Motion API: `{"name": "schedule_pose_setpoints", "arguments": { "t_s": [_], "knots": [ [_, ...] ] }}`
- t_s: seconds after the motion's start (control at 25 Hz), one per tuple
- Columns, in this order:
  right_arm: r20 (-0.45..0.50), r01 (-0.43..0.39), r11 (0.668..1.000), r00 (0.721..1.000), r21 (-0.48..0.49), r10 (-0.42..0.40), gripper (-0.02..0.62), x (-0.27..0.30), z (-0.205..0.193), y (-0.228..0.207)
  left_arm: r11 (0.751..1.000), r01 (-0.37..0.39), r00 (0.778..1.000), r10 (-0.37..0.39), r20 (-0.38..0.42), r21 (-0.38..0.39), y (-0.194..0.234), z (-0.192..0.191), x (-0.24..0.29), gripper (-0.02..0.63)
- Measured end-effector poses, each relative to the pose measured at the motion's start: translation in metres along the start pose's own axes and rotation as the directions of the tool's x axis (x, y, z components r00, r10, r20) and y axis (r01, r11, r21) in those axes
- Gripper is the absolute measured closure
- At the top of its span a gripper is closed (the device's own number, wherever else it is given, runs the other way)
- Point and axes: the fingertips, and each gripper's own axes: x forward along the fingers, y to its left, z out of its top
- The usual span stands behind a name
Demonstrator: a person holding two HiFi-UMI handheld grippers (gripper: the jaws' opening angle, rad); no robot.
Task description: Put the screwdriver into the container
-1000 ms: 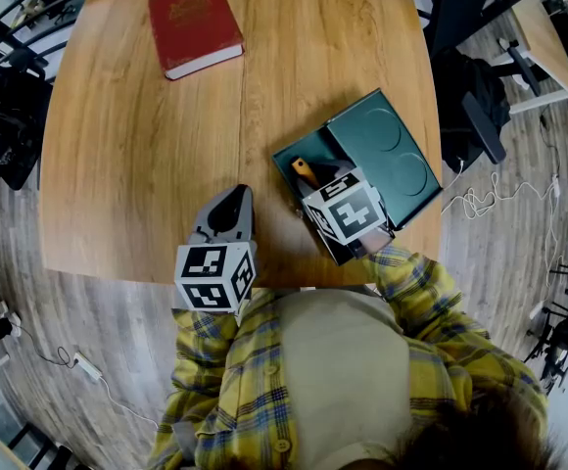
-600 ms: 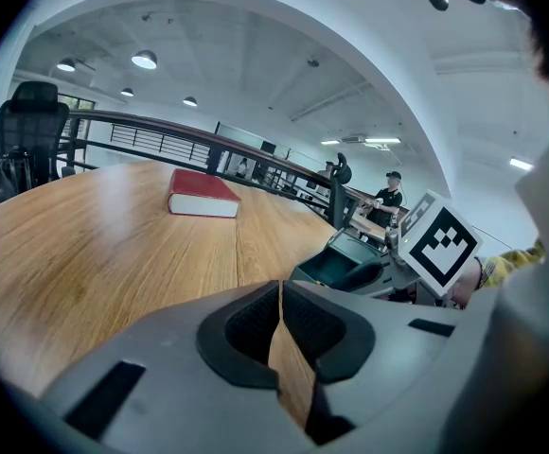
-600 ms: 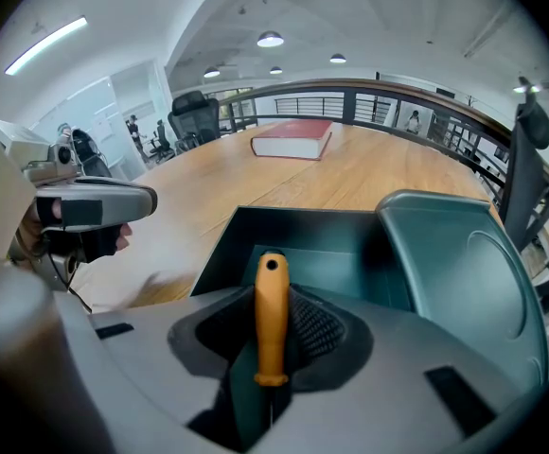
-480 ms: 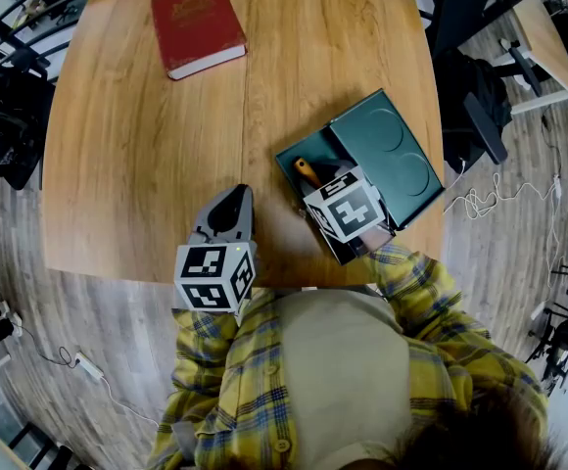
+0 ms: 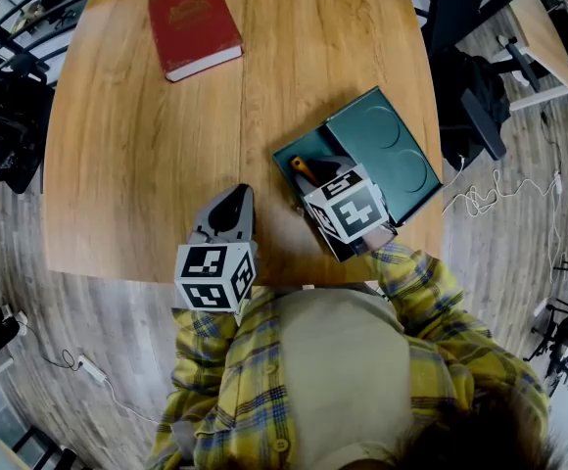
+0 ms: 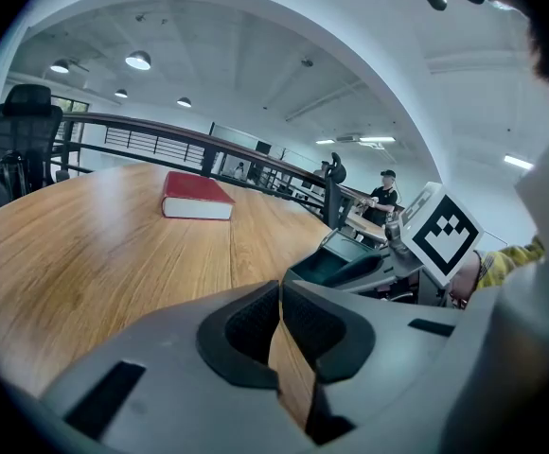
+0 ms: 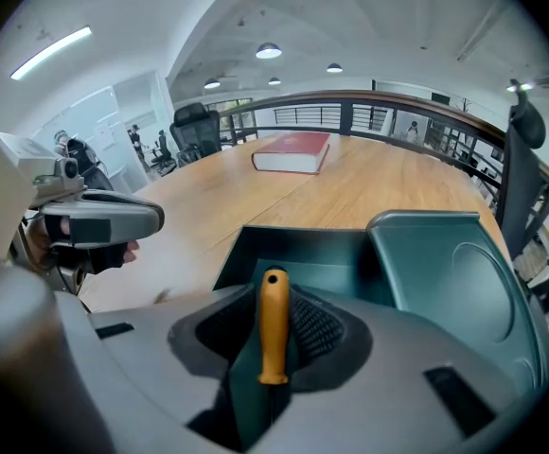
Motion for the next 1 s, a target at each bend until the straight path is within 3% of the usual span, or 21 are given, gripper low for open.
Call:
{"name": "schedule_pose_setpoints", "arguments": {
  "t_s": [1.0],
  "knots": [
    [0.212, -0.005, 1.000, 0.977, -0.012, 0.007, 0.499, -0.080, 0.028, -0.001, 0.999, -0.023, 0.996, 0.020, 0.087, 0.038, -0.041, 0.025, -0.018, 0.588]
  ]
}}
